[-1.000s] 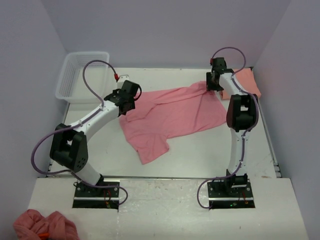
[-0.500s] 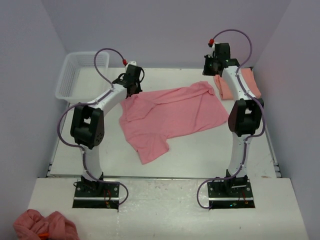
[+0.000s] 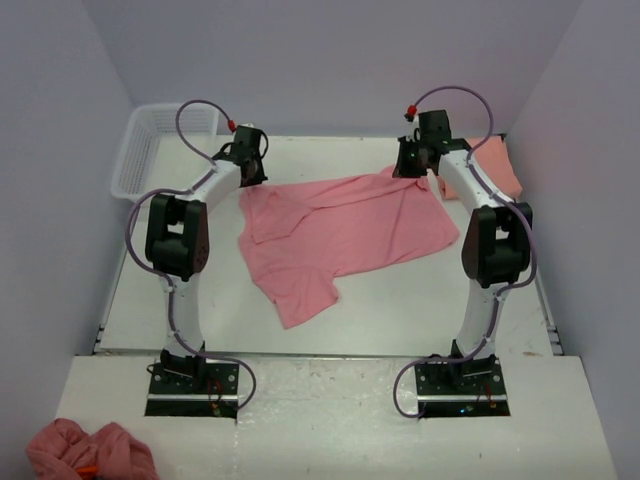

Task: Fold and stack the t-shirts
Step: Fold the flattened tshirt in 1/3 of the way

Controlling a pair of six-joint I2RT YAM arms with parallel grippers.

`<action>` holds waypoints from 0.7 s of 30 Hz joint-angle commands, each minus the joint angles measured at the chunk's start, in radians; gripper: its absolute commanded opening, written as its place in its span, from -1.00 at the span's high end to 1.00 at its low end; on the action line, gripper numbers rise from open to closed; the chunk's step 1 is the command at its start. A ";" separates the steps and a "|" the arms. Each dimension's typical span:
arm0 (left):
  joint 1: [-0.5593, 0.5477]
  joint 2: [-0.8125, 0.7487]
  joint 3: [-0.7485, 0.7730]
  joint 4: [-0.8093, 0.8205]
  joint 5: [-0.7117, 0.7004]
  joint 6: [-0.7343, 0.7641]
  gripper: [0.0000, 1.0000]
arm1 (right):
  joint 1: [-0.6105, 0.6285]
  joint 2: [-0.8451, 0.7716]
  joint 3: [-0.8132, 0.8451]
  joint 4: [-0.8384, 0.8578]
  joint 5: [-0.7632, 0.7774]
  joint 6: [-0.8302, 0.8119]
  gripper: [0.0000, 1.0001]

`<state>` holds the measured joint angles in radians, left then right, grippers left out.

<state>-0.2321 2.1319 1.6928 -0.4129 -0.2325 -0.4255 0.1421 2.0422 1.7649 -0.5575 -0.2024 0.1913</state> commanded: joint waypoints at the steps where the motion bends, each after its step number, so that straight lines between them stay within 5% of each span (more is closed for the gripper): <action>1: -0.004 -0.001 0.027 0.003 0.027 0.025 1.00 | 0.022 -0.077 -0.016 0.031 -0.003 0.016 1.00; 21: 0.023 0.022 -0.027 -0.052 -0.059 0.022 1.00 | 0.137 -0.094 -0.097 -0.119 0.144 0.045 1.00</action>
<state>-0.2302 2.1338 1.6424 -0.4431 -0.2474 -0.4229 0.2630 1.9823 1.6619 -0.6434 -0.1001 0.2096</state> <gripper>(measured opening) 0.002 0.003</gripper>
